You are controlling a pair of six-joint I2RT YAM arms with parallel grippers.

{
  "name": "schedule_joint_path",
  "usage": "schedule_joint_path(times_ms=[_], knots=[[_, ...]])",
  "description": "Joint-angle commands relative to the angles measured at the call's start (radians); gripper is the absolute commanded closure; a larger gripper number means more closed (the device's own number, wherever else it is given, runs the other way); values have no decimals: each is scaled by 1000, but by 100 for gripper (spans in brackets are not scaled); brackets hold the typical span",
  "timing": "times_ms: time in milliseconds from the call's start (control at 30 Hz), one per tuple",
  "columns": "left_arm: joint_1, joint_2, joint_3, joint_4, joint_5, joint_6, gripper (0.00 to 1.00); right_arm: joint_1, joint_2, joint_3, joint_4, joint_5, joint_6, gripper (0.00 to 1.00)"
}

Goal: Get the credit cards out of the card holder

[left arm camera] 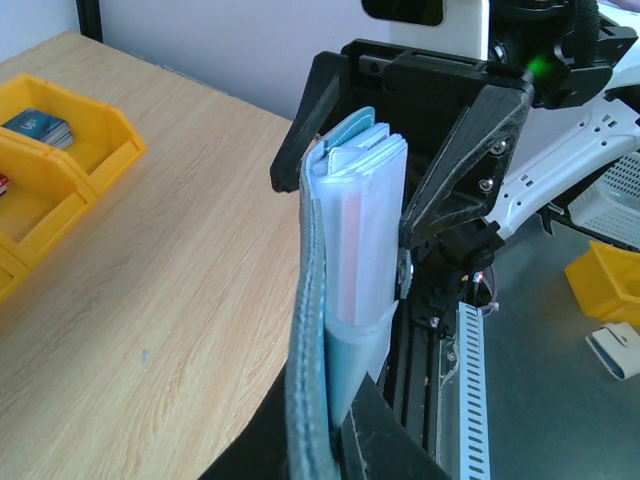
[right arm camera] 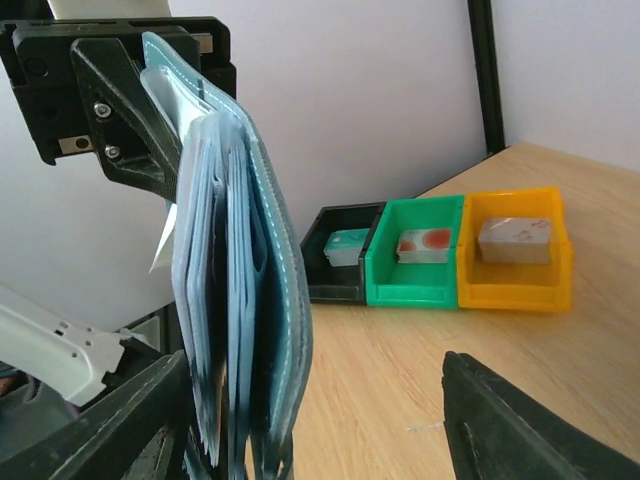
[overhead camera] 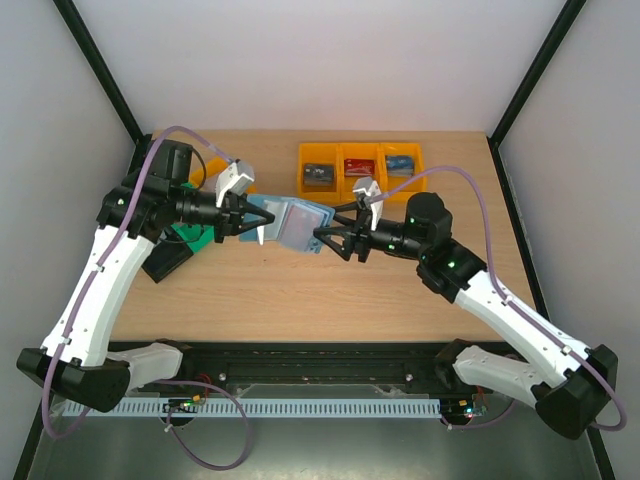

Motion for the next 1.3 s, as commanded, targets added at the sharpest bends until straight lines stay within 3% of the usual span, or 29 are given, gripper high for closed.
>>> schedule_joint_path(times_ms=[0,267,533,600,767,800,833,900,933,1167,1267], knots=[[0,-14,19,-14,68,25,98,2,44,21,91,-76,54,35],[1,-5,13,-26,96,47,98,25,109,28,199,-51,91,46],[0,13,-19,11,91,23,98,102,212,99,226,-57,74,51],[0,15,-26,22,83,16,98,116,227,112,225,-48,75,59],[1,17,-53,43,66,6,97,126,240,127,223,-3,109,98],[0,16,-63,56,48,-7,88,127,240,129,220,13,122,98],[-1,15,-74,74,23,-24,70,127,242,133,214,34,135,98],[-7,15,-96,101,-36,-41,16,128,254,151,191,83,158,98],[-12,14,-105,112,-71,-47,3,132,263,163,164,113,165,98],[-70,29,-147,183,-305,-59,3,163,293,204,124,156,180,98],[-80,35,-163,189,-331,-48,20,165,279,195,136,131,175,99]])
